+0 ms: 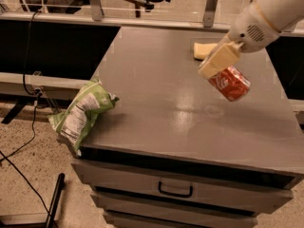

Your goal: Place coke can upright

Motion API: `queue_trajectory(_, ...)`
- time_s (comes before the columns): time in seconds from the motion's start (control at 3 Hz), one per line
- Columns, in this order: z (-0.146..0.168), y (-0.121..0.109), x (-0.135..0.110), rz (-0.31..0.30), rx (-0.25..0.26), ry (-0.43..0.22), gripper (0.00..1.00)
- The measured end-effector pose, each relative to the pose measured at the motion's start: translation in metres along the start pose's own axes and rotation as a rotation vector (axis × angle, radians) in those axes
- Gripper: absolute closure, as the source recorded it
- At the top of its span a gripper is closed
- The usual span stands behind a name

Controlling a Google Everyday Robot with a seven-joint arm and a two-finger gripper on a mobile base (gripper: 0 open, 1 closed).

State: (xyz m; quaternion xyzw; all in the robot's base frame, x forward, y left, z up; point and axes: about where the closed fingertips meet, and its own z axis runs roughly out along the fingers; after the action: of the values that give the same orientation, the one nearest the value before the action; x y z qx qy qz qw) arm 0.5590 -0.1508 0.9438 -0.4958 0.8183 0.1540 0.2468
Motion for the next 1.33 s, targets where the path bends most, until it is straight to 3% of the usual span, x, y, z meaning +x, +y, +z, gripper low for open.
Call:
queue_trajectory(0.33, -0.019, 0.010, 0.006, 0.012, -0.082, -0.160, 1.00)
queue_trajectory(0.67, -0.035, 0.021, 0.013, -0.038, -0.126, -0.229, 1.00)
queue_trajectory(1.33, -0.036, 0.021, 0.014, -0.058, -0.143, -0.291, 1.00)
